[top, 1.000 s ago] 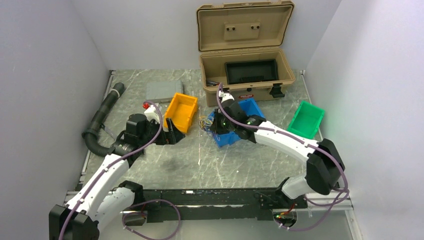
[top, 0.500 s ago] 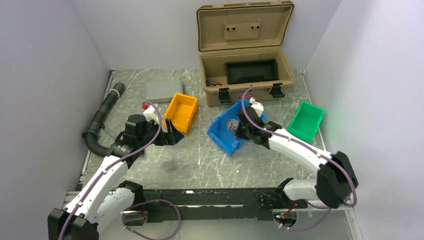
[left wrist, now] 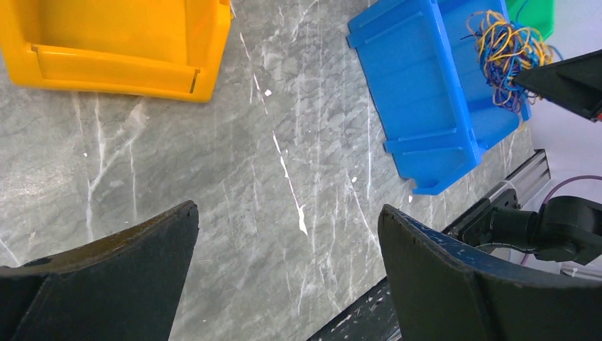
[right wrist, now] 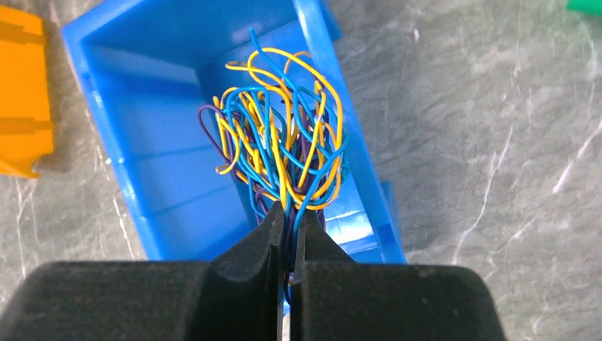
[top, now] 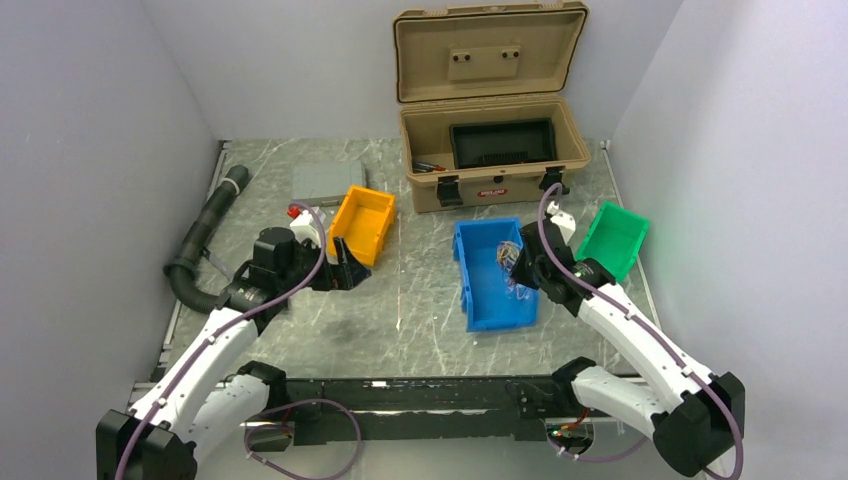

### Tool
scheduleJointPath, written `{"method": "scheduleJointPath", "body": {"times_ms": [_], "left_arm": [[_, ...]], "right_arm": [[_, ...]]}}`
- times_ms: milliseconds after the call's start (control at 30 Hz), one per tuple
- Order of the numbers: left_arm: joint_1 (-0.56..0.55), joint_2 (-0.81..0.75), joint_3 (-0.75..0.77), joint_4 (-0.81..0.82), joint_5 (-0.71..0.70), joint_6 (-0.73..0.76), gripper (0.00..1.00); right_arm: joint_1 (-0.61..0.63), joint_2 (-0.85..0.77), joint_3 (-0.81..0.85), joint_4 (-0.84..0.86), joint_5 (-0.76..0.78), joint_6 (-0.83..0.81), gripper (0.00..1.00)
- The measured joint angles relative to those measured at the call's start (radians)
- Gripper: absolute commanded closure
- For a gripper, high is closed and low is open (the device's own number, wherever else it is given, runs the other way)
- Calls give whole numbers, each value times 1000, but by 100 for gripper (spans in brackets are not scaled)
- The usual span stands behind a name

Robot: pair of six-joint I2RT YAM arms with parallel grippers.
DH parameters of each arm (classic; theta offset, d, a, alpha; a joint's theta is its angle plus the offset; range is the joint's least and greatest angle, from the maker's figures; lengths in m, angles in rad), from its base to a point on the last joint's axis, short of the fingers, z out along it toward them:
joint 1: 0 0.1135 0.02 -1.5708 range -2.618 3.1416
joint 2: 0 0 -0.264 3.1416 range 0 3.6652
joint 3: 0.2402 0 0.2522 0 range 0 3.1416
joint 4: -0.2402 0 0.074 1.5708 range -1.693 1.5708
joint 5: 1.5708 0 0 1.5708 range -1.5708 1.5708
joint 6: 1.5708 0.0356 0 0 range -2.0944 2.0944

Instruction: Untangle the cables

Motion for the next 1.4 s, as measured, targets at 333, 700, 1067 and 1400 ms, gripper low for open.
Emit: {"method": "scheduleJointPath", "body": {"times_ms": [333,700,1067,1400], "left_arm": [[-4,-48,0,-12,-8,0,1],[-5,-74,7,-42,-25,2,1],[-6,-59,60,-60,-35,3,1],[-6,-102,38,-76,-46,3,1]], "right_arm": [[137,40,173,31,-105,-187,100],[358,237,237,218,-225,-216,100],[353,444,211,295,-201,-153,100],[113,430,164,296,-212,-189,100]]}}
